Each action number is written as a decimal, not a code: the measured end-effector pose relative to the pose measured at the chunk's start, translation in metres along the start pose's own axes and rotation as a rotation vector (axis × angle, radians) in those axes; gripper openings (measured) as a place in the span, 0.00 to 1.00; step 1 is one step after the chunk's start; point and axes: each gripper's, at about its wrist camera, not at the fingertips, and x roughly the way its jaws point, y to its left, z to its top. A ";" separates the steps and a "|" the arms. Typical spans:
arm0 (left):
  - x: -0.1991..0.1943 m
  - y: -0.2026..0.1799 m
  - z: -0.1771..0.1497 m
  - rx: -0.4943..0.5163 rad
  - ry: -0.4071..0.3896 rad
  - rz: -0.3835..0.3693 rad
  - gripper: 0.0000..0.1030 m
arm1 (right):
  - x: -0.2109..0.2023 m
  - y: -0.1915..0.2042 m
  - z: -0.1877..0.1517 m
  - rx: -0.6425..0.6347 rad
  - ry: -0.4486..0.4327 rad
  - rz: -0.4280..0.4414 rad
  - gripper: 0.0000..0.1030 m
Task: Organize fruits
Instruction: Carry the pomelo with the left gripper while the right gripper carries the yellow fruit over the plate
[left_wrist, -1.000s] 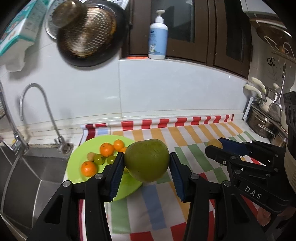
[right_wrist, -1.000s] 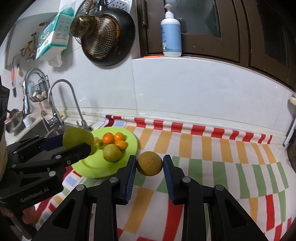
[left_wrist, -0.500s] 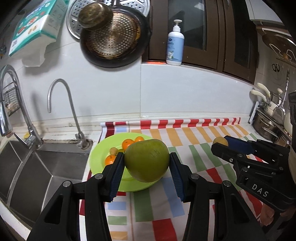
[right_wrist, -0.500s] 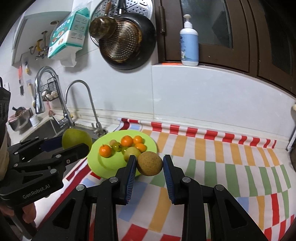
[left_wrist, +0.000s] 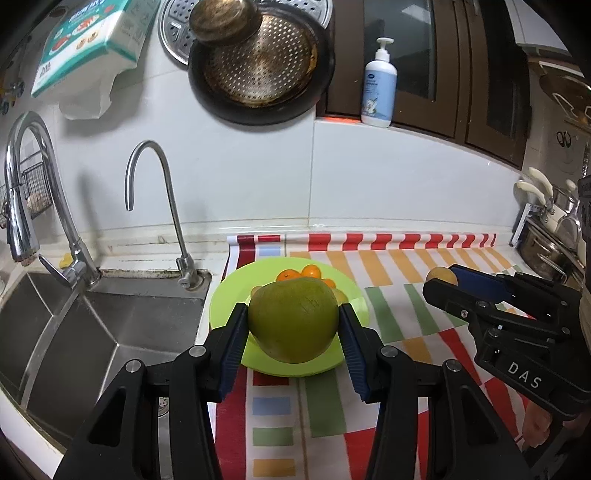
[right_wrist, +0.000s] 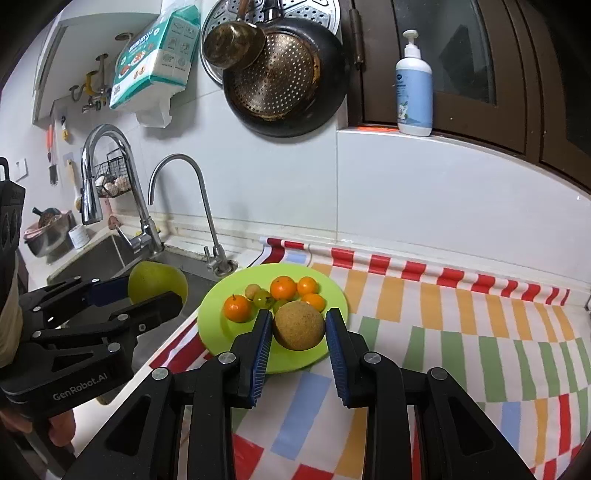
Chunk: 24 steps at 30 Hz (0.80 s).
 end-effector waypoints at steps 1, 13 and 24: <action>0.002 0.002 0.000 -0.002 0.005 0.002 0.47 | 0.003 0.001 0.000 0.001 0.004 0.001 0.30; 0.043 0.017 -0.003 0.000 0.055 -0.013 0.47 | 0.055 0.001 -0.002 -0.005 0.079 0.031 0.30; 0.095 0.025 -0.009 0.025 0.136 -0.105 0.47 | 0.113 0.000 -0.015 0.001 0.185 0.078 0.30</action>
